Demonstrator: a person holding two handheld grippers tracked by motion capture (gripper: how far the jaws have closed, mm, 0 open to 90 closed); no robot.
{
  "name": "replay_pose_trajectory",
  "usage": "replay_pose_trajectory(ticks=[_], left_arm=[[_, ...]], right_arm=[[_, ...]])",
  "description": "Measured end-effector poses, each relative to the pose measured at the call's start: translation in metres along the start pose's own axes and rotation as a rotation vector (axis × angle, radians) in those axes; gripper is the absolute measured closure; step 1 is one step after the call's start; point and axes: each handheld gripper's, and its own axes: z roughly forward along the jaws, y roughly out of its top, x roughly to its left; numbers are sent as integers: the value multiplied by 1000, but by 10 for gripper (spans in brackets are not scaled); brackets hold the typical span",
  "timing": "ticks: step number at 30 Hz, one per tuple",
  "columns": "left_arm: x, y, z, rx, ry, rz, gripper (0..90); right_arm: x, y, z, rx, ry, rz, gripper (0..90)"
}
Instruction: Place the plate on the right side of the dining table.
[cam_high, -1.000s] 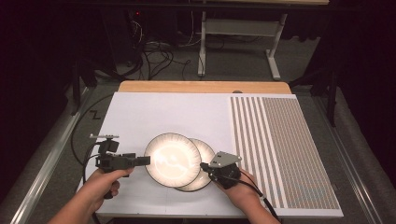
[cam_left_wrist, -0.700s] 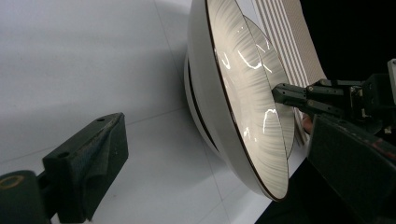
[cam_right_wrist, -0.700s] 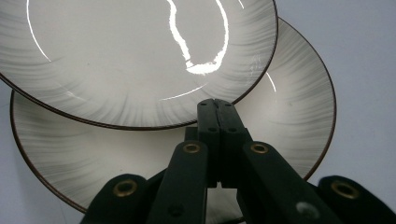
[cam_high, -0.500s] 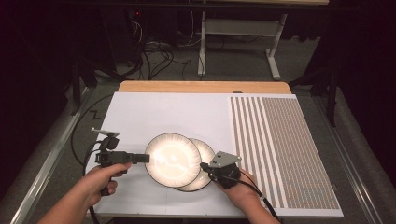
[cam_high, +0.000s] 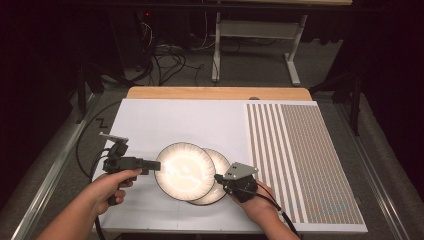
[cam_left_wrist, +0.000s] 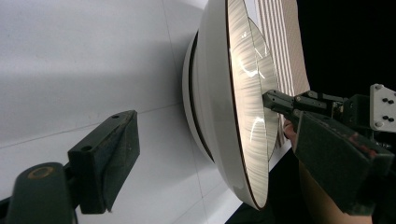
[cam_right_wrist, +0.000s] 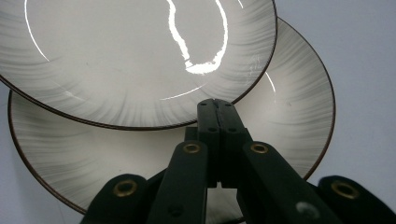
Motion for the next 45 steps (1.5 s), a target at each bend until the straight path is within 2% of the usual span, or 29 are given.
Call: replay_pose_trajectory(ticks=[4,8,16,27,30,33,45], left_arm=[[-1,1,2,3,-6,-1,161],[-2,1,6,12,7,13,174],[-4,2,15,20,11,10,253],[-5,2,23,42,34,25,457],[-7,1,28,64,47,25,514],[-8,0,30,61,57,28,571],[-9,0,39,74,89,41,713]], right_arm=[[0,0,0,0,0,-1,900],[0,0,0,0,-1,0,900],[0,0,0,0,-2,-2,900],[1,0,0,3,-4,-3,900],[0,0,0,3,-5,-3,900],[0,0,0,3,-4,-2,900],[1,0,0,6,-6,-3,900]])
